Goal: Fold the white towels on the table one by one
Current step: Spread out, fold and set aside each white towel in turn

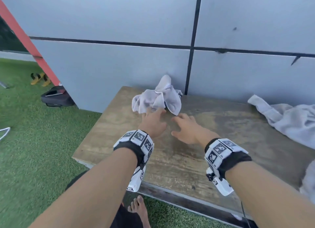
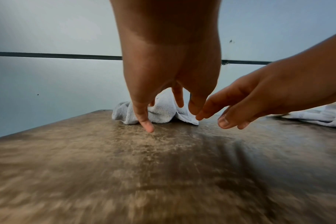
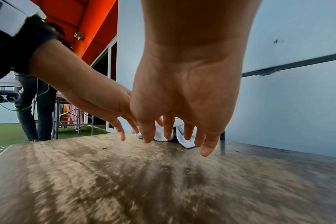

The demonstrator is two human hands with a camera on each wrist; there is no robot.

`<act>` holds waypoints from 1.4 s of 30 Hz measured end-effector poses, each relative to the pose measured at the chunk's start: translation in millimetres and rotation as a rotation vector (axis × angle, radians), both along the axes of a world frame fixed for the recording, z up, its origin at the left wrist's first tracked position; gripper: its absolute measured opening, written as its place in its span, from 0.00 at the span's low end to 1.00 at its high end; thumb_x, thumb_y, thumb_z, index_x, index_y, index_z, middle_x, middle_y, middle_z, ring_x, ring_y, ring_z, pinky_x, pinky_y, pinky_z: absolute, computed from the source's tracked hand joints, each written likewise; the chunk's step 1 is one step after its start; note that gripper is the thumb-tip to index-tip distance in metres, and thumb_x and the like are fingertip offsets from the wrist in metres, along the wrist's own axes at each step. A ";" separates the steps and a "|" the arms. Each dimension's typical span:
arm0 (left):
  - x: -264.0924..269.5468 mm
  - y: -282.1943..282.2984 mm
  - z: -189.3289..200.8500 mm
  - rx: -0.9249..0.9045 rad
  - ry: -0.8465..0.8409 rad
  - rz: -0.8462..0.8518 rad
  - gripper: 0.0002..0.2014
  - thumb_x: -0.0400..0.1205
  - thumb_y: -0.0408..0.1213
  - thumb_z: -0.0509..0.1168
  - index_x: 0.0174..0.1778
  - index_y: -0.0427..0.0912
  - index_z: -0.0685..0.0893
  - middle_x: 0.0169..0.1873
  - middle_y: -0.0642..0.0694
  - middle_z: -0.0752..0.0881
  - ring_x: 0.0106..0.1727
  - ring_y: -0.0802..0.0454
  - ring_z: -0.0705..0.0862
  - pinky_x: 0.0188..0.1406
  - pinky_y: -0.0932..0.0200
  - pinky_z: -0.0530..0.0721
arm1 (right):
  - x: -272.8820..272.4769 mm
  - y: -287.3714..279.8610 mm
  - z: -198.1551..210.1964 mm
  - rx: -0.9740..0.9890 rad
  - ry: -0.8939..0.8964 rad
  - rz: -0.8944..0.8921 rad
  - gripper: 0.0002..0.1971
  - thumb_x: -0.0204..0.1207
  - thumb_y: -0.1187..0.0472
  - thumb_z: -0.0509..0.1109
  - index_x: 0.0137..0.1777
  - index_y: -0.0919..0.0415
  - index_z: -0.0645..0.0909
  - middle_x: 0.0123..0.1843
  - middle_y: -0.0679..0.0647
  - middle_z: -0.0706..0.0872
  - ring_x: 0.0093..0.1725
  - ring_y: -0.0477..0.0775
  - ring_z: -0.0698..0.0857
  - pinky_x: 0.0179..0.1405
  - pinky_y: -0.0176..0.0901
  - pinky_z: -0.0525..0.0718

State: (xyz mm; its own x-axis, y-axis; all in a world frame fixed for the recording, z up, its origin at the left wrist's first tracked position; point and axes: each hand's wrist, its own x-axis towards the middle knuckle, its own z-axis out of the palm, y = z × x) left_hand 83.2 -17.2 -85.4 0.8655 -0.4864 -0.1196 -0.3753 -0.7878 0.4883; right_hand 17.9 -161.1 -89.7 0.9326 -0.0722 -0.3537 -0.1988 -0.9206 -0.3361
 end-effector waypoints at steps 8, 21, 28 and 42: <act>51.6 -47.0 -9.7 -0.005 0.023 0.138 0.17 0.82 0.46 0.62 0.61 0.40 0.82 0.71 0.40 0.74 0.75 0.36 0.66 0.77 0.38 0.66 | 15.4 -14.9 -31.8 0.002 0.009 0.069 0.33 0.87 0.50 0.58 0.89 0.44 0.48 0.90 0.44 0.38 0.88 0.55 0.39 0.86 0.57 0.52; -15.2 -42.1 39.5 -0.569 0.170 0.089 0.08 0.81 0.39 0.66 0.45 0.46 0.71 0.34 0.52 0.76 0.31 0.54 0.73 0.29 0.61 0.70 | -39.6 -48.0 13.2 0.183 -0.150 -0.267 0.26 0.84 0.51 0.63 0.79 0.55 0.62 0.70 0.60 0.79 0.59 0.62 0.83 0.60 0.58 0.84; -71.5 -49.5 84.9 -0.420 0.152 -0.346 0.12 0.78 0.30 0.69 0.50 0.44 0.72 0.31 0.55 0.74 0.25 0.62 0.68 0.28 0.65 0.68 | -88.6 -53.2 53.4 0.248 -0.357 -0.174 0.29 0.76 0.58 0.71 0.76 0.41 0.70 0.72 0.54 0.69 0.72 0.55 0.64 0.71 0.51 0.63; -62.3 -17.1 140.1 -0.212 -0.298 -0.100 0.11 0.73 0.24 0.62 0.43 0.44 0.84 0.41 0.47 0.84 0.44 0.45 0.82 0.39 0.59 0.74 | -148.2 -81.1 121.3 0.276 -0.710 -0.280 0.14 0.76 0.67 0.71 0.34 0.63 0.68 0.29 0.50 0.68 0.26 0.44 0.65 0.27 0.38 0.64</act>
